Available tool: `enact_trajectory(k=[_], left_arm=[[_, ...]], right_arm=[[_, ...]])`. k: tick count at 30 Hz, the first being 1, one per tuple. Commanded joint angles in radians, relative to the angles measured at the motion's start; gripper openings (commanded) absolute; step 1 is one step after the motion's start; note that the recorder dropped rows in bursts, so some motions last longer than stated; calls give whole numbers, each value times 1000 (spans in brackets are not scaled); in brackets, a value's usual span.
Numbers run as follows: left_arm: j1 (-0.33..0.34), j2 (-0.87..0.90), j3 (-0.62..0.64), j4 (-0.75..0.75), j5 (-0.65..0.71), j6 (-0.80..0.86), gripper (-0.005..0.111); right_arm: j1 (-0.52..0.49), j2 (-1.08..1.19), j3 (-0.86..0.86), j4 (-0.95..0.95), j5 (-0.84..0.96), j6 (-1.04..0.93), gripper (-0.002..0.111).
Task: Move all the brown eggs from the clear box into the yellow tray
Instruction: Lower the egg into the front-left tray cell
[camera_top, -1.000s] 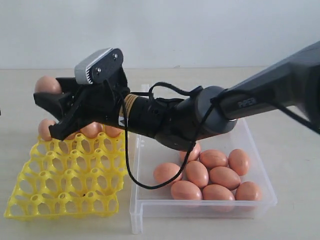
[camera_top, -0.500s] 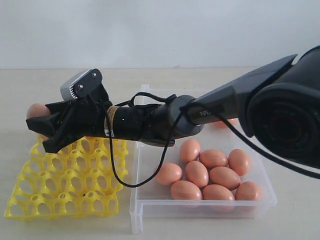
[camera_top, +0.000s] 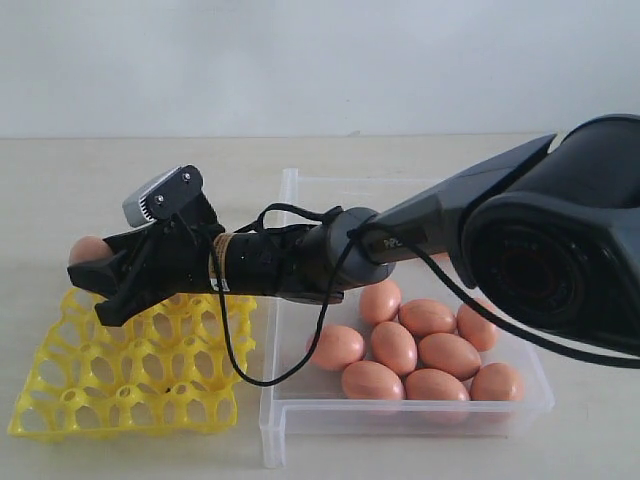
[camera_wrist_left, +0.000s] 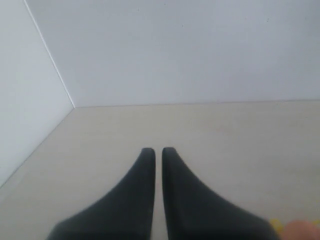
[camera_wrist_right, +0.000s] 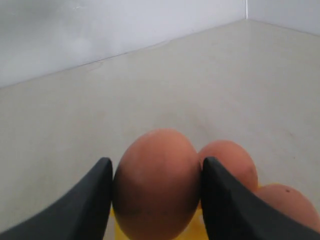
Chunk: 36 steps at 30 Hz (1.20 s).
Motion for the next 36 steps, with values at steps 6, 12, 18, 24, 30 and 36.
enact_trajectory(k=[6, 12, 18, 24, 30, 36], left_arm=[[2, -8, 3, -6, -8, -12, 4], [2, -8, 3, -6, -1, -12, 4], [2, -8, 3, -6, -1, -12, 4], [2, -8, 3, -5, -1, -12, 4], [2, -8, 3, -5, -1, -12, 4], [2, -8, 3, -5, -1, -12, 4]], right_arm=[[57, -6, -103, -108, 162, 28, 0], [55, 21, -108, -104, 174, 52, 0], [55, 21, -109, -98, 177, 47, 0], [55, 21, -109, -98, 267, 42, 0], [55, 21, -109, -98, 247, 42, 0], [55, 21, -109, -113, 242, 42, 4]])
